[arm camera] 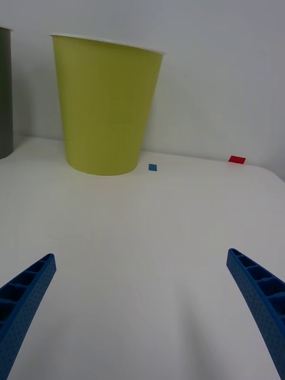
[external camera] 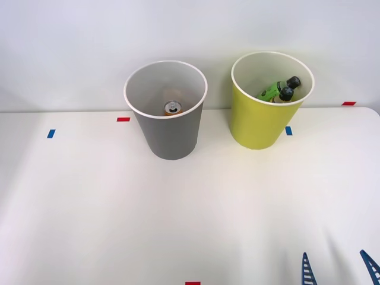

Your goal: Put cans in the gray bin, plastic bottles in the light green bin

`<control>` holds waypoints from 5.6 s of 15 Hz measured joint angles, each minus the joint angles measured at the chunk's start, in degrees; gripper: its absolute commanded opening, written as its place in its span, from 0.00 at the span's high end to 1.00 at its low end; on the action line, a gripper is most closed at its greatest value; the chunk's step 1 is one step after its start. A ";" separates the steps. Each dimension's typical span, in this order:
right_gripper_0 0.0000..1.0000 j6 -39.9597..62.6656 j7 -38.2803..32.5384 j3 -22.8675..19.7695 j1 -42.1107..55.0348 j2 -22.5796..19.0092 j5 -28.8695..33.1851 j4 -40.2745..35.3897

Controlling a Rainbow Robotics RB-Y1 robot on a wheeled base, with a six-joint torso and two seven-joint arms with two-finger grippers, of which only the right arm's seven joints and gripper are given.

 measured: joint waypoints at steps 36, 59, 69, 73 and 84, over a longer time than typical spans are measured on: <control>0.00 0.00 0.00 0.00 0.00 0.00 0.00 0.00; 0.00 0.00 0.00 0.00 0.00 0.00 0.00 0.00; 0.00 0.00 0.01 0.00 0.00 0.00 0.00 0.00; 0.00 0.00 0.00 0.00 0.00 0.00 0.00 0.00; 0.00 0.00 0.01 0.00 0.00 0.00 0.00 0.00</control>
